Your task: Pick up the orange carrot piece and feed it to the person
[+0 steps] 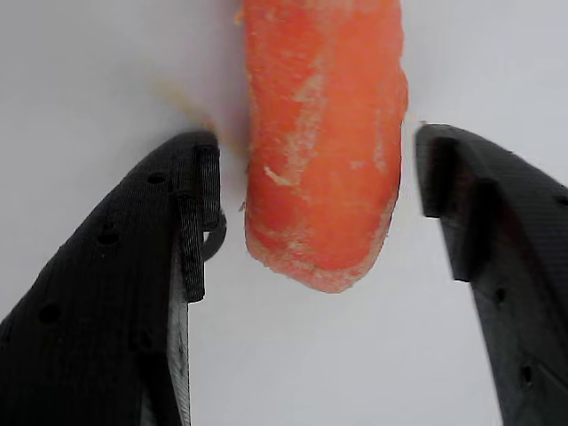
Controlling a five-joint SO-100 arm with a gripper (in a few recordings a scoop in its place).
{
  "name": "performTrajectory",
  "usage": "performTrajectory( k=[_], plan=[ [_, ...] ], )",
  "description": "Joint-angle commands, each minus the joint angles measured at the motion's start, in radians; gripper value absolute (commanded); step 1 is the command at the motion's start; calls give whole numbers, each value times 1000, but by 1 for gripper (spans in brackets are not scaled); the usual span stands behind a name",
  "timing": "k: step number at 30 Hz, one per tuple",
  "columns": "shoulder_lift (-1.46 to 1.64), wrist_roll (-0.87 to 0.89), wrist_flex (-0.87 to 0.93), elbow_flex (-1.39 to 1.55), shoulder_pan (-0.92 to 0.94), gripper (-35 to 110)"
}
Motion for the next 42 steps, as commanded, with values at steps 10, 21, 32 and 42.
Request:
performTrajectory(
  k=[10, 21, 32, 42],
  plan=[
    [41, 12, 17, 181, 18, -2],
    [129, 227, 25, 58, -89, -3],
    [281, 351, 23, -227, -259, -3],
    [238, 342, 14, -503, -336, -3]
  ],
)
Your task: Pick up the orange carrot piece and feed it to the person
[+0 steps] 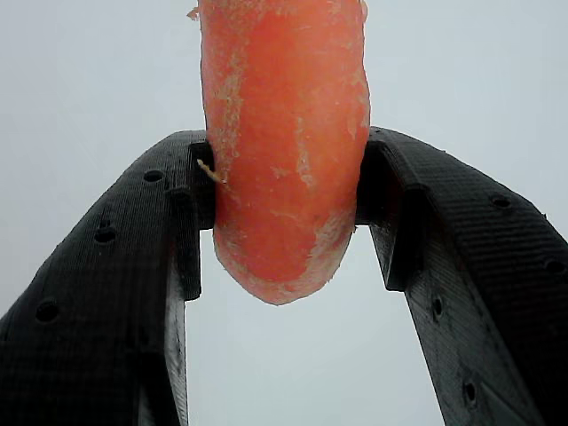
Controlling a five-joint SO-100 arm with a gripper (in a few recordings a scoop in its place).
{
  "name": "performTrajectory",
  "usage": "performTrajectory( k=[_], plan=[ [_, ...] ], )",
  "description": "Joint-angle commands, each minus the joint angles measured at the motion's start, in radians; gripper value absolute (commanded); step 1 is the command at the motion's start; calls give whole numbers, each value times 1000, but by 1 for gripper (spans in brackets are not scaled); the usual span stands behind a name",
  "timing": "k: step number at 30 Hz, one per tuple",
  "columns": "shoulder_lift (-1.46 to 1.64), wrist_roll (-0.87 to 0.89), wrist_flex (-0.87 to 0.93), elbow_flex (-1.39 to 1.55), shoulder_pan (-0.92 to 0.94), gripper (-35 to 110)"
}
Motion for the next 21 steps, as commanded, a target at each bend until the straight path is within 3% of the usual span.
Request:
performTrajectory(
  k=[1, 13, 21],
  plan=[
    [63, -8, 5, -207, -29, -3],
    [-189, -12, 8, -808, -97, -3],
    [-321, -187, 9, -1146, -164, -3]
  ],
)
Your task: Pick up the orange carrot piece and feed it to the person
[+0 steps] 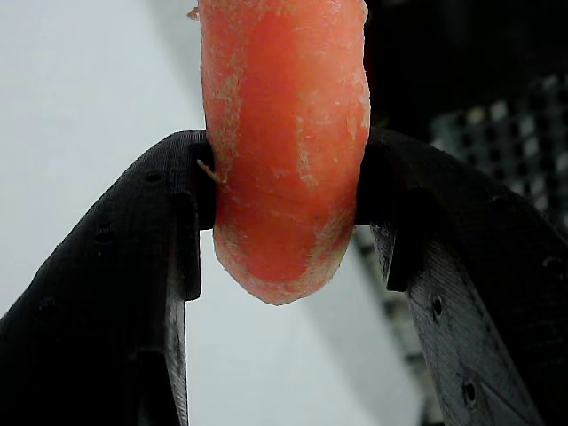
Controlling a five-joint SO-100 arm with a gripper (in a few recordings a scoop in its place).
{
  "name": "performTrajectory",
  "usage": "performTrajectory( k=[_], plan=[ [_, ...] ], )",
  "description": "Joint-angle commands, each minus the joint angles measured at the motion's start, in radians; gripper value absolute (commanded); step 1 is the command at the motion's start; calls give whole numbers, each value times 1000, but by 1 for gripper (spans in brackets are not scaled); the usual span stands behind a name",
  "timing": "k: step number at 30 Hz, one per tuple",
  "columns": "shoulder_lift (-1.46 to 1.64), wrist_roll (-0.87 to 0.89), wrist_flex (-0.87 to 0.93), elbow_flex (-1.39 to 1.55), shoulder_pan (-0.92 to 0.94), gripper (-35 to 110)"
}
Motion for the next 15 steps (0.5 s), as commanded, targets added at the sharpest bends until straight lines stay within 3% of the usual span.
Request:
performTrajectory(
  k=[1, 15],
  plan=[
    [-12, -103, 9, -225, -43, -3],
    [-144, -339, -6, -442, -236, -3]
  ],
)
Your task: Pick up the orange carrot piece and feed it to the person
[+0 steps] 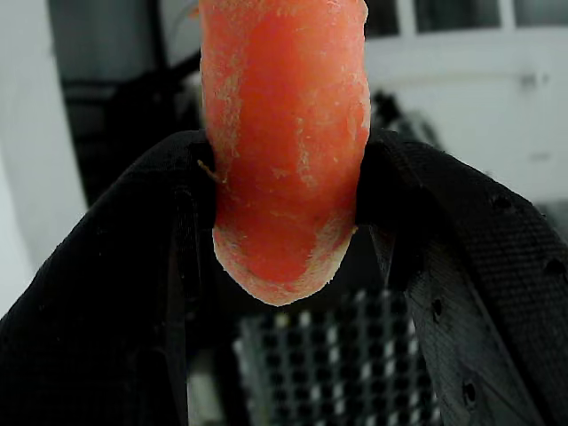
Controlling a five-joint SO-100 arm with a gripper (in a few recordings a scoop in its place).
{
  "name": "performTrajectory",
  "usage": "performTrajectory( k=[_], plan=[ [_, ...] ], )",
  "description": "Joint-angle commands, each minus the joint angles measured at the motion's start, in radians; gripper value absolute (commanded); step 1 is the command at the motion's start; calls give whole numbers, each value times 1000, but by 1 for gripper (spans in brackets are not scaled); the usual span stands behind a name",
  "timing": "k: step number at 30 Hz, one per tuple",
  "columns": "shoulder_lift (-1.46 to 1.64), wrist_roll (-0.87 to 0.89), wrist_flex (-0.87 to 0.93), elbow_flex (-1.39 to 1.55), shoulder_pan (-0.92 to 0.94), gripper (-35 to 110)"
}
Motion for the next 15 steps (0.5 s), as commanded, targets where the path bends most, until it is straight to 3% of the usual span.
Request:
performTrajectory(
  k=[1, 11, 15],
  plan=[
    [43, -44, -8, -83, -41, -3],
    [43, -44, -14, -83, -133, -3],
    [29, -43, -132, -83, -146, -3]
  ],
)
